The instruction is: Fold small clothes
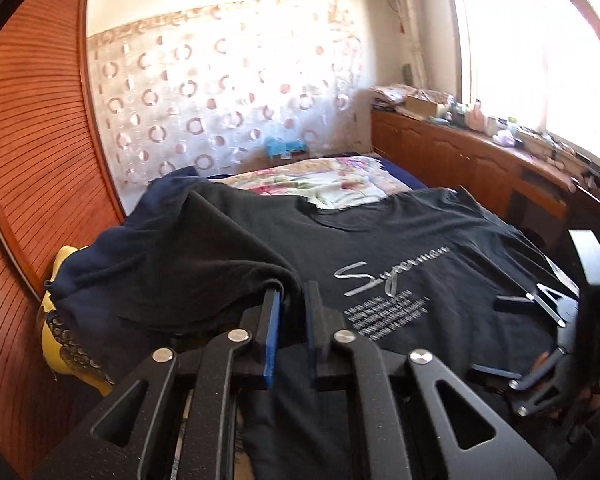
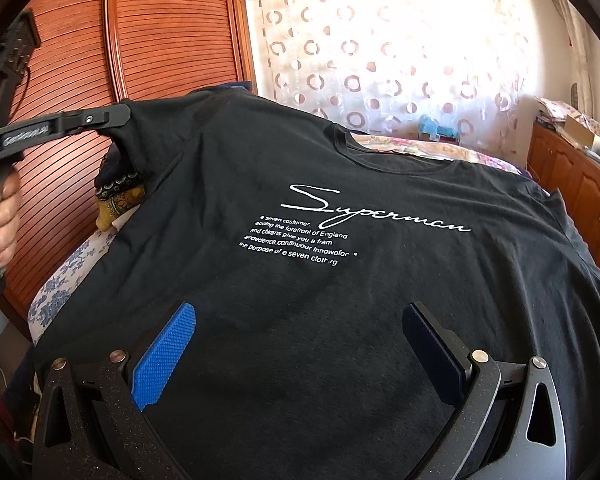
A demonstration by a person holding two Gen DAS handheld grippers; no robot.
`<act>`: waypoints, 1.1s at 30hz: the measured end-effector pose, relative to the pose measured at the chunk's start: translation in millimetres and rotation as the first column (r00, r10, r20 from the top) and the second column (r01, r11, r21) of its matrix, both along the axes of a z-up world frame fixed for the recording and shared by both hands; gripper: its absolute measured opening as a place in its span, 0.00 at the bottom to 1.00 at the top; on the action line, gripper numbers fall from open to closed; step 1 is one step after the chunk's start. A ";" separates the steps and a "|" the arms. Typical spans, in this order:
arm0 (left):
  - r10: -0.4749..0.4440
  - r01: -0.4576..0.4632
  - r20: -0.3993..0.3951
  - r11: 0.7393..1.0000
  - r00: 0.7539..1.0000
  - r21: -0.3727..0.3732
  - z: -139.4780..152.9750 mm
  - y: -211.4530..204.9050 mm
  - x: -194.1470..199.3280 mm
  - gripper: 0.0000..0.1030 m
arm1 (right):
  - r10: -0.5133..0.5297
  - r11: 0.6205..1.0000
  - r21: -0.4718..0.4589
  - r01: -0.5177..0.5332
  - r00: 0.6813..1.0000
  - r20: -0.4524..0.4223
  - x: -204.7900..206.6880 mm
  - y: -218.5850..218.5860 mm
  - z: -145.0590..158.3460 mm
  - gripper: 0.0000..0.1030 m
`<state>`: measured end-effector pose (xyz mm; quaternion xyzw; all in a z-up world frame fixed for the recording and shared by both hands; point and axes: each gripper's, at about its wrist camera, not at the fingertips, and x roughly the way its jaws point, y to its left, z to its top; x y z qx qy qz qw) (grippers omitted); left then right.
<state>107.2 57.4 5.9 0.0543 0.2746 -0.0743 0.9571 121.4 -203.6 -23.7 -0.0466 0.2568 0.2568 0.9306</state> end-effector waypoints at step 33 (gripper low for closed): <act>0.277 -0.274 0.022 0.957 0.961 -0.099 -18.9 133.7 -78.8 0.78 | 0.396 0.918 0.005 -0.396 0.917 0.039 73.2 175.6 68.4 0.74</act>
